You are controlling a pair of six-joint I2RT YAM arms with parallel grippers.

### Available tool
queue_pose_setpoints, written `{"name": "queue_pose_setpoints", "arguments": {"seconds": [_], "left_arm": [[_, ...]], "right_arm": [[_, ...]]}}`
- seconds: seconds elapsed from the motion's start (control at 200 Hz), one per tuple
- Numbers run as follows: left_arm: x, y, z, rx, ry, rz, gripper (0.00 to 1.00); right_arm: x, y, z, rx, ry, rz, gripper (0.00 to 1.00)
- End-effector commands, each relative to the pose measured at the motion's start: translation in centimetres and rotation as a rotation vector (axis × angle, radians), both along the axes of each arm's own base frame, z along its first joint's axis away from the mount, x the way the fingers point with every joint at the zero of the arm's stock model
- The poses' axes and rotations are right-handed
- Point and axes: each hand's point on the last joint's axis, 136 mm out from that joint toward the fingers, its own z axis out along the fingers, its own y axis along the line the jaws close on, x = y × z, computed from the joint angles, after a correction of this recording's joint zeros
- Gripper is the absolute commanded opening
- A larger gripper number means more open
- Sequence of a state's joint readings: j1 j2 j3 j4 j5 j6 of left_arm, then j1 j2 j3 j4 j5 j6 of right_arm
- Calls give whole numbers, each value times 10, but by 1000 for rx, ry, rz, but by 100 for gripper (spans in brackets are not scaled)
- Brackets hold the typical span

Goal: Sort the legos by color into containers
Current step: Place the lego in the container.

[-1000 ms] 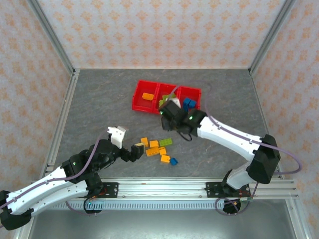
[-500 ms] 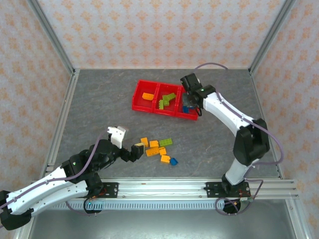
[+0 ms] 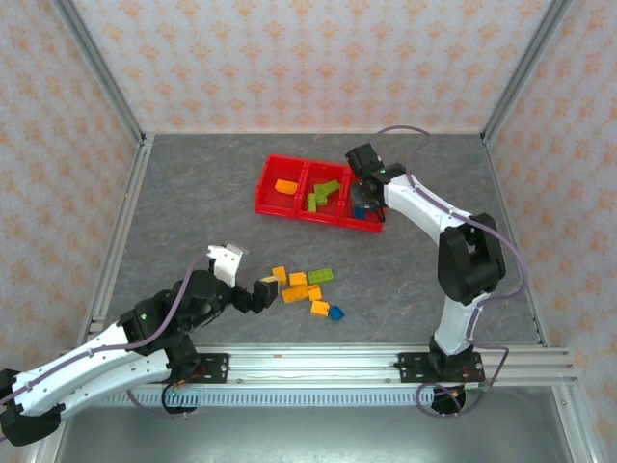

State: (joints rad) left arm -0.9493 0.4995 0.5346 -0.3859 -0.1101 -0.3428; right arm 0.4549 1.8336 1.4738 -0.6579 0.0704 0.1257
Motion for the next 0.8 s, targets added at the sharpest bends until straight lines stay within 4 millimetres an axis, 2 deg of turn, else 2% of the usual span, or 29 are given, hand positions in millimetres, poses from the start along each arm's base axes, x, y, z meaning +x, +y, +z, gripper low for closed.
{"name": "queue_pose_setpoints", "arguments": {"seconds": [0.0, 0.095, 0.25, 0.41, 0.516, 0.691, 0.791], "left_arm": [[1, 1, 0, -9, 0, 15, 99], [1, 1, 1, -12, -1, 12, 99], [0, 1, 2, -17, -3, 12, 99], [1, 1, 1, -14, -3, 13, 99], [1, 1, 1, -14, -2, 13, 99], [1, 1, 1, -13, -2, 15, 99], [0, 1, 1, -13, -1, 11, 99]], "right_arm": [[1, -1, -4, -18, 3, 7, 44], [0, -2, -6, -36, 21, 18, 53], [-5, -6, -7, -59, 51, 19, 61], [-9, -5, 7, -24, 26, 7, 68], [-16, 0, 22, 24, 3, 7, 76], [-39, 13, 43, 114, -24, 22, 85], [-63, 25, 53, 162, -26, 44, 89]]}}
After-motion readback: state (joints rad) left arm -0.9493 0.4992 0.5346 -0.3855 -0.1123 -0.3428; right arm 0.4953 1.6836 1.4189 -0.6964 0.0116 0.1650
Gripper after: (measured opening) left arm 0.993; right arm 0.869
